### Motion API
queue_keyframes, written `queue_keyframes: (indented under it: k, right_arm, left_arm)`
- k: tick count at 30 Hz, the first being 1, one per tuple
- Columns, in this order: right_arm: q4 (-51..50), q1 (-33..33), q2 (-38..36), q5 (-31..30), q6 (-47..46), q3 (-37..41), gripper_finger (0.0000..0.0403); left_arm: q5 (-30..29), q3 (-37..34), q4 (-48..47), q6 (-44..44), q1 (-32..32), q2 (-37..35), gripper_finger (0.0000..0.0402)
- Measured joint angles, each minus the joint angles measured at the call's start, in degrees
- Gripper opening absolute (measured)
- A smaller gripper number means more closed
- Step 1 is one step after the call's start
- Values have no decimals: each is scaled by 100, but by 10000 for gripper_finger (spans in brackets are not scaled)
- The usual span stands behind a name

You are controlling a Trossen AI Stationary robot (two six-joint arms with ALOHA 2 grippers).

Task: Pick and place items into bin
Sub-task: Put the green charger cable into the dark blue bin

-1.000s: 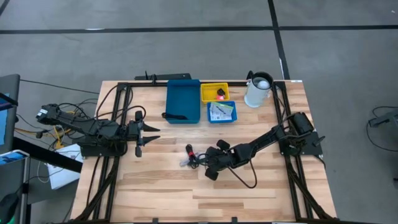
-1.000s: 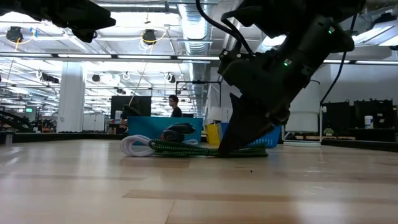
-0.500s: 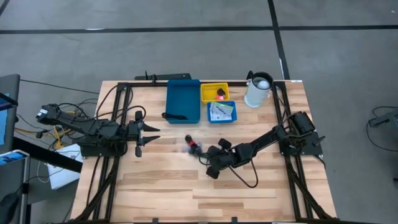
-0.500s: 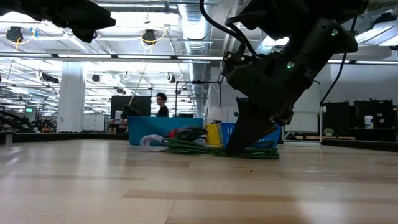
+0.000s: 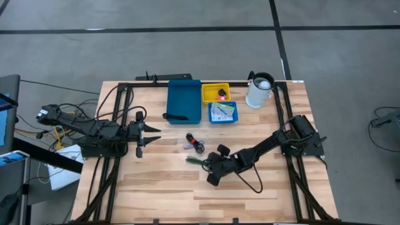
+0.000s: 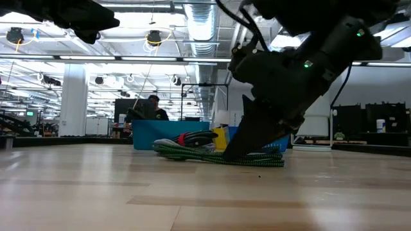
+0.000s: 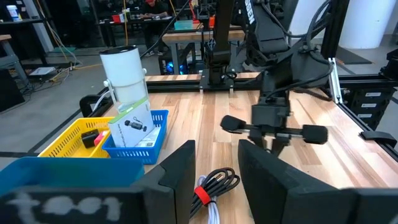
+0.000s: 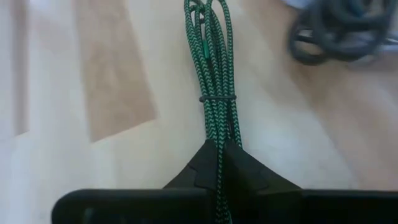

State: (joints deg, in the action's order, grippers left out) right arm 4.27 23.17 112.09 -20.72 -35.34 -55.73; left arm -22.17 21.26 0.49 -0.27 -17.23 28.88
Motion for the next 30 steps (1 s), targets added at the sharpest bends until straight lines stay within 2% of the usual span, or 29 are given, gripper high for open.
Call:
queue_keyframes:
  k: [5, 12, 18, 22, 26, 30]
  right_arm:
    - [745, 173, 20, -173, 414, 9, 2]
    - [1947, 100, 9, -1027, 1668, -2, 1]
    - [3224, -378, -5, -1958, 2967, -10, 1]
    - [3972, -905, -11, -2330, 3224, -15, 1]
    - [4446, -1531, -13, -2231, 2985, -17, 1]
    - [4595, -2155, -13, -1597, 2416, -152, 1]
  left_arm:
    - [0, 0, 2, 0, 1, -2, 112]
    - [0, 0, 17, 0, 0, 0, 112]
    - [0, 0, 24, 0, 2, 0, 112]
    - [0, 0, 24, 0, 0, 0, 112]
    - [0, 0, 26, 0, 1, -2, 112]
    - [0, 0, 25, 0, 1, -1, 112]
